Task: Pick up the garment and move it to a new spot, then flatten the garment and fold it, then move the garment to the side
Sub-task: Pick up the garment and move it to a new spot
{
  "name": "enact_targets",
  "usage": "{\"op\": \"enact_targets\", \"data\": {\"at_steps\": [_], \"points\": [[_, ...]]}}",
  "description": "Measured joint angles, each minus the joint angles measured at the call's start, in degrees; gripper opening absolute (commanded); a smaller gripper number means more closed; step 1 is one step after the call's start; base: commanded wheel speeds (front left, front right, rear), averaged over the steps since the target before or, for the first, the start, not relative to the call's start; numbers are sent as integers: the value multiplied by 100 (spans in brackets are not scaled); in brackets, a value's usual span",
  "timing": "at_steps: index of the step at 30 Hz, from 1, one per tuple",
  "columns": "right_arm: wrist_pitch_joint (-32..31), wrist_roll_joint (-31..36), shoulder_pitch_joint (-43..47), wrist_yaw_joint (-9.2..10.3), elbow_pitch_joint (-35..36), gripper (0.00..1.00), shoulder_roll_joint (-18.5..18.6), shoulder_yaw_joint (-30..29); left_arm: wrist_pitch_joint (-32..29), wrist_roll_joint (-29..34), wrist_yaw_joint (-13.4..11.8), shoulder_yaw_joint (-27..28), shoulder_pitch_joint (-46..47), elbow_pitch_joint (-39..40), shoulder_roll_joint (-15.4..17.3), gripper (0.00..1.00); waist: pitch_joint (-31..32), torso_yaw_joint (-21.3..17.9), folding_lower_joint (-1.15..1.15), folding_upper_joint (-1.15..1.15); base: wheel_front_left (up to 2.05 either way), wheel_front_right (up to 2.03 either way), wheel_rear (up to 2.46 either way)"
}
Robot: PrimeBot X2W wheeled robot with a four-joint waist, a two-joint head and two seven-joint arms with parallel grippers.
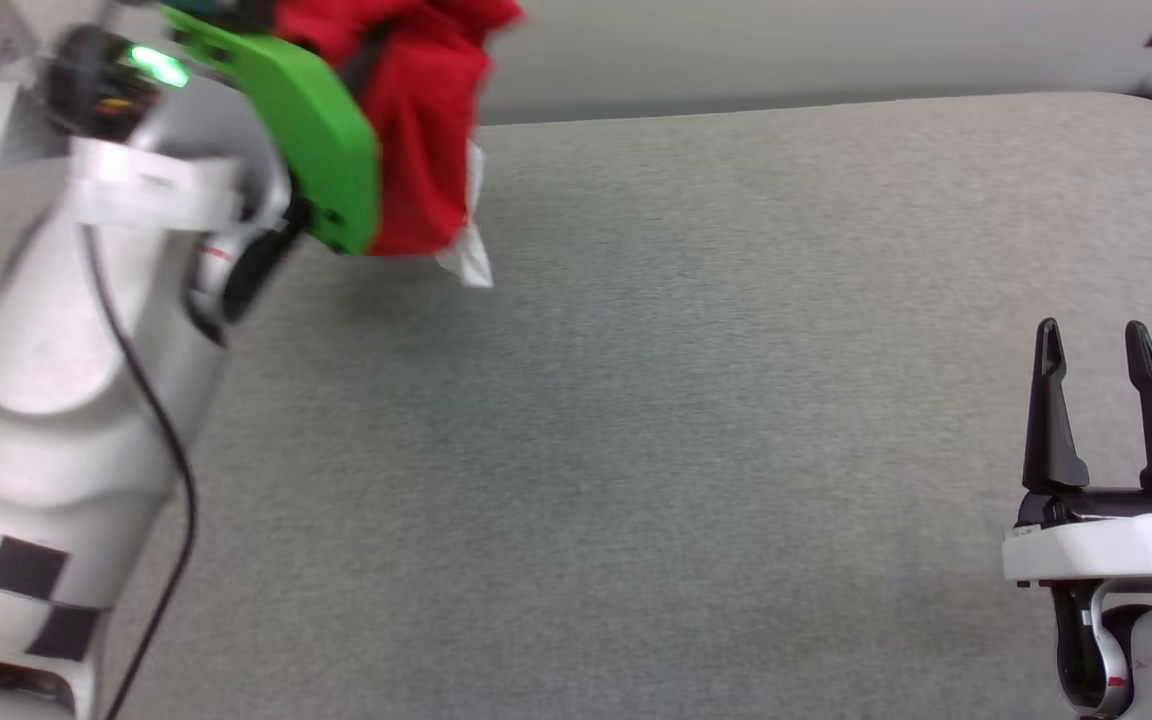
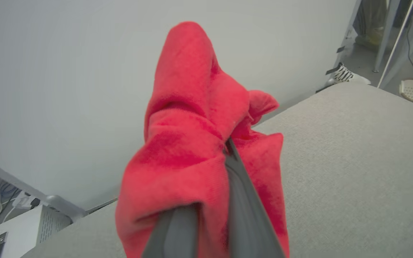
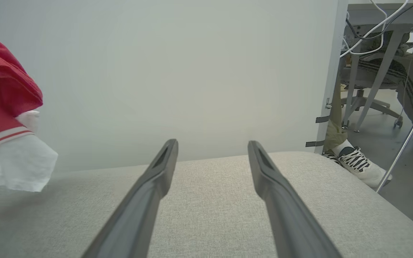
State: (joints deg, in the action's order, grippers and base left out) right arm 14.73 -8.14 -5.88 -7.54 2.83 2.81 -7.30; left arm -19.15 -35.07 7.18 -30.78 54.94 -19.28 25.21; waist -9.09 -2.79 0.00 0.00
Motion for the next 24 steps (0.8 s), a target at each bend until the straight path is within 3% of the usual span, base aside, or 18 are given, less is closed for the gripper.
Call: {"op": "enact_targets", "data": {"at_steps": [4,10,16,17,18,24], "points": [[0,-44,14,0,-2,100,2,-20,3,-281,15,-882,-99,137,-236,0,37,-321,0,0,0,0,0],[1,-56,86,0,-16,100,1,-19,223,-621,15,-2256,-895,2,-914,0,85,-724,0,0,0,0,0],[1,-57,130,0,-54,100,2,40,600,-845,15,-2944,-1674,-550,-1461,0,161,-864,0,0,0,0,0],[1,-57,142,0,-65,100,1,60,678,-848,15,-3012,-1762,-679,-1508,38,169,-848,0,0,0,0,0],[1,-57,151,0,-71,100,1,59,728,-848,15,-3059,-1823,-792,-1550,100,173,-828,0,0,0,0,0],[1,-53,230,0,-143,100,0,118,1049,-982,15,-3186,-2020,-1255,-1666,100,199,-595,0,0,0,0,0]]}}
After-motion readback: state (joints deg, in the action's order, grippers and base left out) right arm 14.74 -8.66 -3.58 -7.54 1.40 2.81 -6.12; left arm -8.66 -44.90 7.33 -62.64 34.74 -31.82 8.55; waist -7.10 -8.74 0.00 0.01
